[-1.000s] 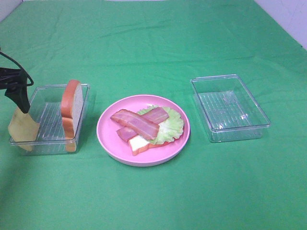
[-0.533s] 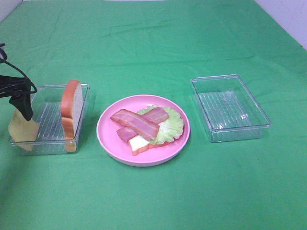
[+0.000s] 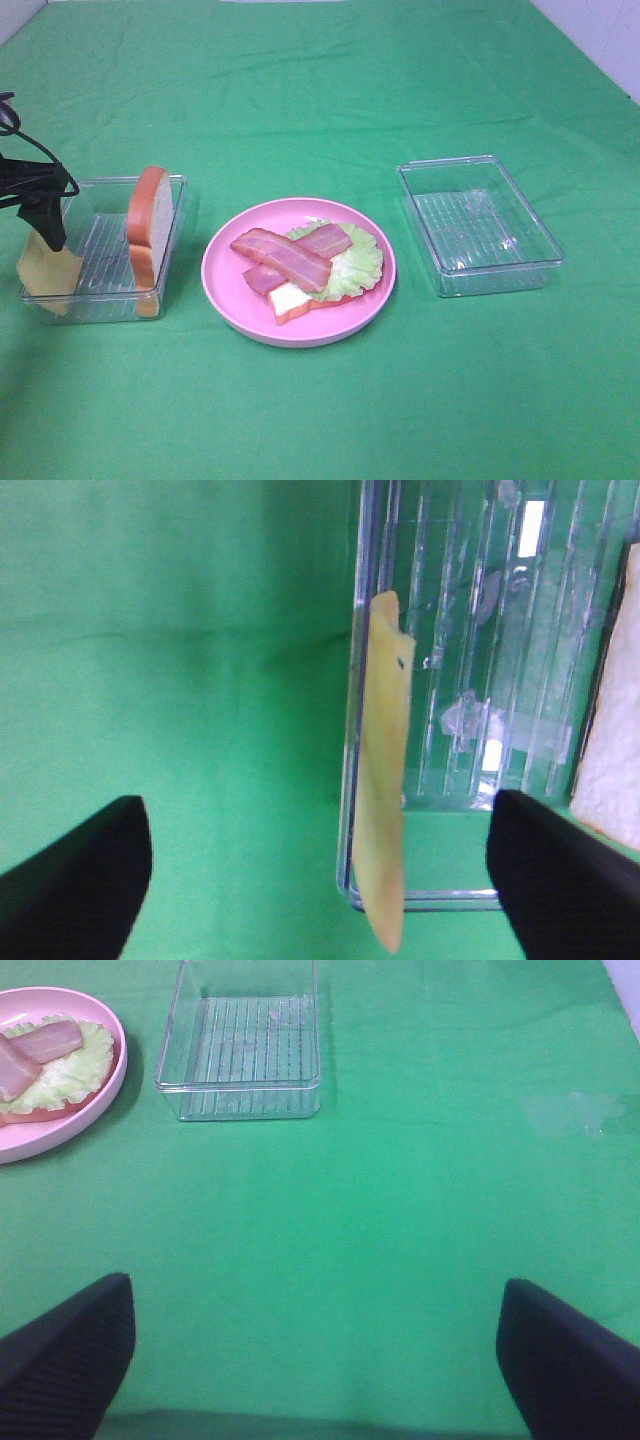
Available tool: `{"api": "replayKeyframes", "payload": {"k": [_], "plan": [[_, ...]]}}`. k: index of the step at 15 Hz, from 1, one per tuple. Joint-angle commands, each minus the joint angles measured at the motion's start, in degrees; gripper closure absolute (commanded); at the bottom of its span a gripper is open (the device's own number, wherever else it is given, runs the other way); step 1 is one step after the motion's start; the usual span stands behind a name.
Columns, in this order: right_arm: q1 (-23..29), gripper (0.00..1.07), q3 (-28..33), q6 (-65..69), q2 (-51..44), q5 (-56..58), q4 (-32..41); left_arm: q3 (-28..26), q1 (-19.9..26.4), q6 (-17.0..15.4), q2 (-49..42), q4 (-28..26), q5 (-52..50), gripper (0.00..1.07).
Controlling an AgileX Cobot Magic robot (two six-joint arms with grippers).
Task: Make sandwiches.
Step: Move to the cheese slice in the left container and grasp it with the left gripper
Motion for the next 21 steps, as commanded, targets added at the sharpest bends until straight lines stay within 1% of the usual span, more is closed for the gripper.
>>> {"api": "replayKeyframes", "payload": {"k": [1, 2, 3, 4, 5, 9, 12, 14, 17, 18, 19, 20, 21], "plan": [[-0.11, 0.13, 0.23, -0.57, -1.78, -0.69, 0.46, 0.34, 0.06, -1.32, 0.00, -0.52, -1.03, 0.54], [-0.11, 0.13, 0.23, -0.57, -1.78, -0.69, 0.46, 0.34, 0.06, -1.60, 0.00, -0.63, -2.58, 0.67], [-0.11, 0.13, 0.23, -0.57, -1.78, -0.69, 0.46, 0.34, 0.06, -2.01, 0.00, -0.80, -2.92, 0.69], [-0.11, 0.13, 0.23, -0.57, -1.78, -0.69, 0.46, 0.34, 0.06, -2.86, 0.00, -0.97, -3.38, 0.75], [-0.11, 0.13, 0.23, -0.57, -1.78, -0.69, 0.46, 0.34, 0.06, -2.86, 0.00, -1.38, -3.78, 0.80], [-0.11, 0.13, 0.23, -0.57, -1.78, -0.69, 0.46, 0.34, 0.06, -2.69, 0.00, -3.84, -5.73, 0.80], [-0.11, 0.13, 0.23, -0.57, -1.78, -0.69, 0.46, 0.34, 0.06, -2.69, 0.06, -4.58, -5.84, 0.80], [-0.11, 0.13, 0.23, -0.57, -1.78, -0.69, 0.46, 0.34, 0.06, -2.64, 1.95, -5.56, -3.32, 0.80], [-0.11, 0.13, 0.23, -0.57, -1.78, -0.69, 0.46, 0.34, 0.06, -2.75, 3.67, -5.50, -1.95, 0.80], [-0.11, 0.13, 0.23, -0.57, -1.78, -0.69, 0.46, 0.34, 0.06, -3.15, 3.67, -5.50, -2.29, 0.85], [-0.11, 0.13, 0.23, -0.57, -1.78, -0.69, 0.46, 0.34, 0.06, -4.01, 3.32, -5.33, -2.81, 0.95], [-0.11, 0.13, 0.23, -0.57, -1.78, -0.69, 0.46, 0.29, 0.06, -4.13, 3.15, -5.21, -3.04, 1.06], [-0.11, 0.13, 0.23, -0.57, -1.78, -0.69, 0.46, 0.00, 0.06, -4.13, 3.15, -5.16, -2.92, 1.07]]}}
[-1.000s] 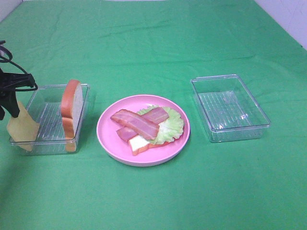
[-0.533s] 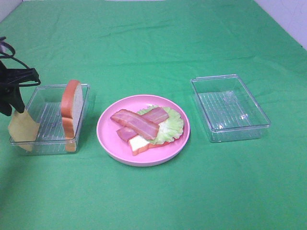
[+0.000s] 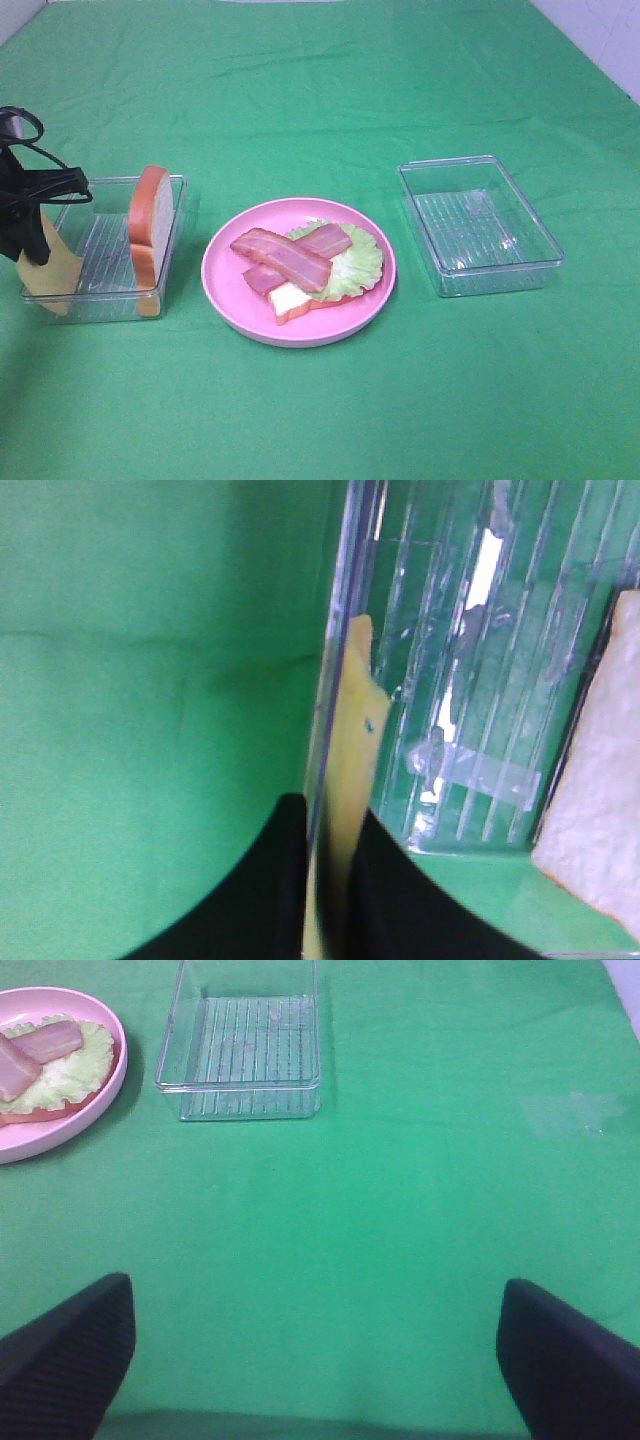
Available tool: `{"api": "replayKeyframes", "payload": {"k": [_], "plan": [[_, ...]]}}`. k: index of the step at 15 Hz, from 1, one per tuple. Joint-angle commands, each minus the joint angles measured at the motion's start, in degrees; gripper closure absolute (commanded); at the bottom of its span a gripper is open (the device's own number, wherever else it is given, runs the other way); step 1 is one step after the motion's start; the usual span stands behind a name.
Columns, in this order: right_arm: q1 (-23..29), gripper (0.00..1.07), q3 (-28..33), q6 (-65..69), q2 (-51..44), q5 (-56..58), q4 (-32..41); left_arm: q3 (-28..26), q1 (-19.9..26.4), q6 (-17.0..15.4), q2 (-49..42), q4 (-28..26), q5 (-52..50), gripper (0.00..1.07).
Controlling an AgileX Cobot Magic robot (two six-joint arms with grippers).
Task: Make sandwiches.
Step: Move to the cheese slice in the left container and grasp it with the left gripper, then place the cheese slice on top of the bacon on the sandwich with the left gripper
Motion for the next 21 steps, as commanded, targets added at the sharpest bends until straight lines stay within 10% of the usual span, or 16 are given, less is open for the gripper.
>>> {"api": "replayKeyframes", "payload": {"k": [1, 12, 21], "plan": [[-0.11, 0.13, 0.23, -0.57, -1.78, -0.69, 0.46, -0.17, 0.06, -0.69, -0.40, -0.46, -0.11, 1.07], [-0.11, 0.13, 0.23, -0.57, -1.78, -0.69, 0.46, -0.34, -0.11, -0.46, -1.60, -0.34, -0.17, 1.07], [-0.11, 0.13, 0.23, -0.57, -1.78, -0.69, 0.40, -13.24, -2.06, 1.38, -11.69, -4.13, 2.41, 1.07]]}}
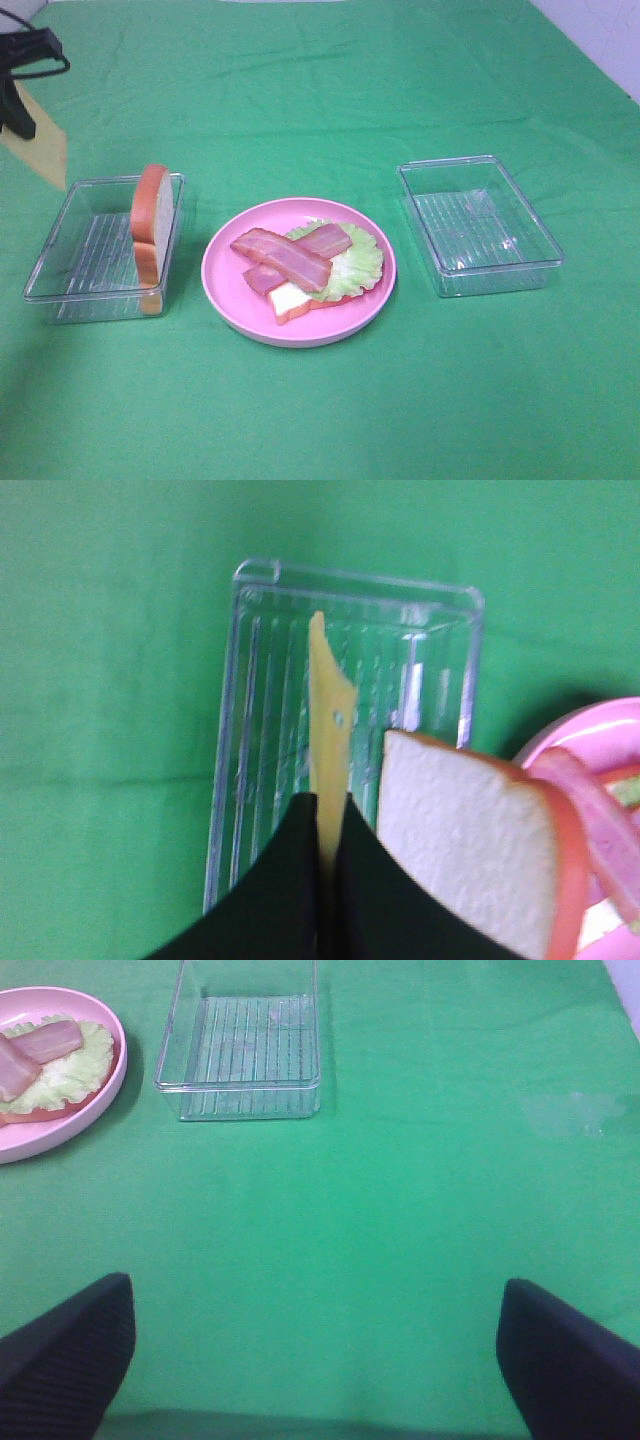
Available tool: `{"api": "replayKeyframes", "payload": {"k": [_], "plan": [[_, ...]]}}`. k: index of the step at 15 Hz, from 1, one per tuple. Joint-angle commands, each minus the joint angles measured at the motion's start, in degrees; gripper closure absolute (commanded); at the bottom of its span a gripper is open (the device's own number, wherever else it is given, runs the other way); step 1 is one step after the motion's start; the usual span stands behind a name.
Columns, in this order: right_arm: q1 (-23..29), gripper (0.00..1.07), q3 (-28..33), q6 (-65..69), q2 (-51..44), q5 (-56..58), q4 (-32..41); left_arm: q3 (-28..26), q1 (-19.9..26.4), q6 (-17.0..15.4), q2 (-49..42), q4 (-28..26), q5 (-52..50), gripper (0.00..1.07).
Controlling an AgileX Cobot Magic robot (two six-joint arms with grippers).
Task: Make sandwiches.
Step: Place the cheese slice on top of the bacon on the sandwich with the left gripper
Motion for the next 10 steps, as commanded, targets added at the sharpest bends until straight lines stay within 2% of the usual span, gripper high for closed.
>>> {"api": "replayKeyframes", "payload": {"k": [1, 4, 7, 8, 9, 10], "plan": [[-0.11, 0.13, 0.23, -0.57, -1.78, -0.69, 0.40, -4.13, -2.58, 1.20, -1.32, -1.55, 0.52, 1.07], [-0.11, 0.13, 0.23, -0.57, -1.78, -0.69, 0.40, -9.57, -9.97, 3.95, -1.32, -5.10, -2.29, 1.07], [-0.11, 0.13, 0.23, -0.57, -1.78, -0.69, 0.40, -9.97, -15.99, 6.47, -0.57, -11.46, -6.76, 1.07], [-0.11, 0.13, 0.23, -0.57, -1.78, -0.69, 0.40, -9.97, -19.37, 10.49, 1.83, -17.13, -5.73, 1.07], [-0.11, 0.13, 0.23, -0.57, -1.78, -0.69, 0.40, -9.97, -20.00, 11.52, 2.52, -18.33, -5.16, 1.07], [-0.11, 0.13, 0.23, -0.57, -1.78, -0.69, 0.40, -9.97, -21.43, 13.87, 4.13, -21.31, -4.18, 1.07]]}}
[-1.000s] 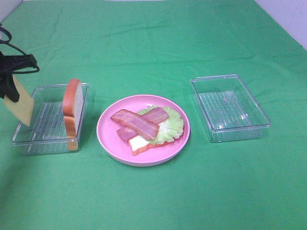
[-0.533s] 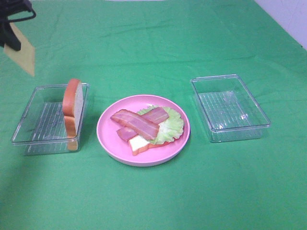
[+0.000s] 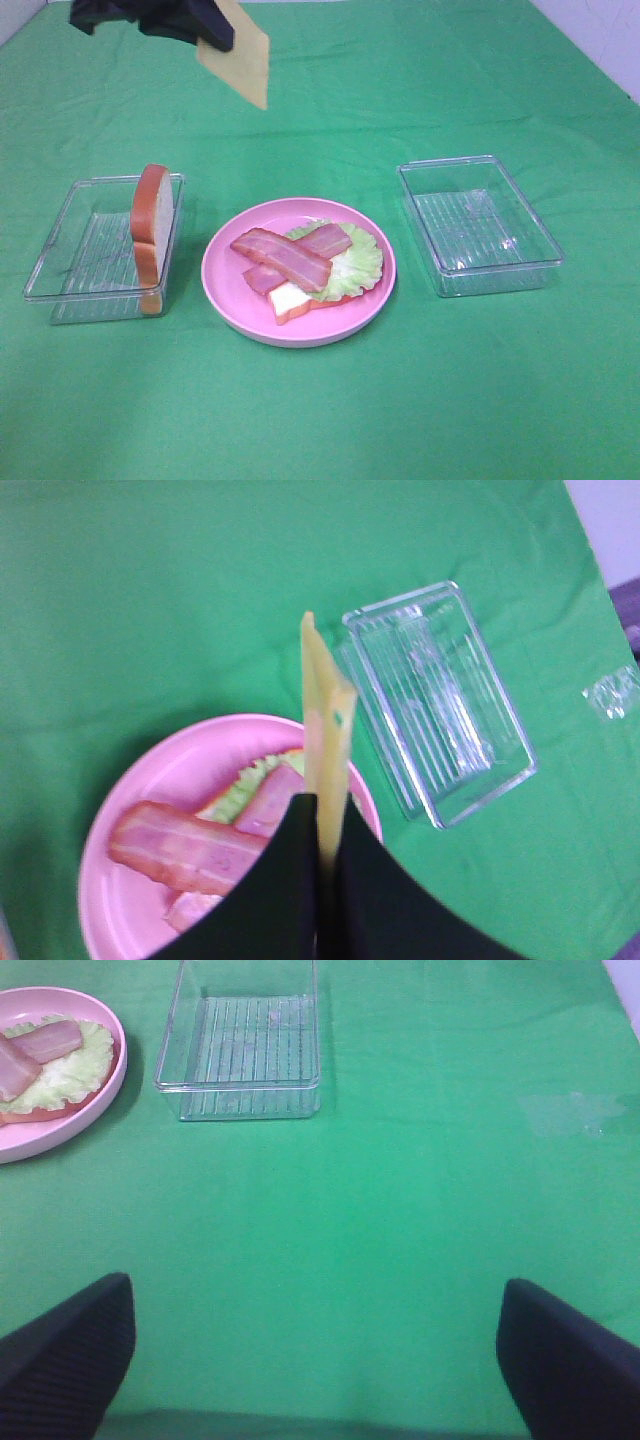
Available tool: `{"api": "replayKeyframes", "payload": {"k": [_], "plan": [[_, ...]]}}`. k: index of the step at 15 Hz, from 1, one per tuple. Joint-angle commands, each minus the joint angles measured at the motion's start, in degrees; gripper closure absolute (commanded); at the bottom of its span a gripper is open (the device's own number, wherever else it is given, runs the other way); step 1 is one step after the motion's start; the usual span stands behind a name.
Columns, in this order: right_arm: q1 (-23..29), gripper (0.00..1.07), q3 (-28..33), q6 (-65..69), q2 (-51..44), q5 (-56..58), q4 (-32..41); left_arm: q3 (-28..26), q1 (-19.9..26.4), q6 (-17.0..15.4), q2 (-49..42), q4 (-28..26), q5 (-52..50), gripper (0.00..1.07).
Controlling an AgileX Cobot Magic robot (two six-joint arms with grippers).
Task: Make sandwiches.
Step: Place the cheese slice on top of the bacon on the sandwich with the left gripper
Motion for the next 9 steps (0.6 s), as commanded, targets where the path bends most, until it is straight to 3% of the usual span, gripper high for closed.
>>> {"api": "replayKeyframes", "payload": {"k": [1, 4, 9], "plan": [[-0.11, 0.13, 0.23, -0.57, -1.78, -0.69, 0.40, -0.11, -3.55, 5.50, 4.18, -7.22, 2.52, 1.07], [-0.11, 0.13, 0.23, -0.57, -1.78, -0.69, 0.40, -0.11, -7.22, 9.40, 9.97, -12.49, 4.35, 1.07], [-0.11, 0.13, 0.23, -0.57, -1.78, -0.69, 0.40, -0.11, -8.02, 9.74, 16.67, -14.09, 5.61, 1.07]]}}
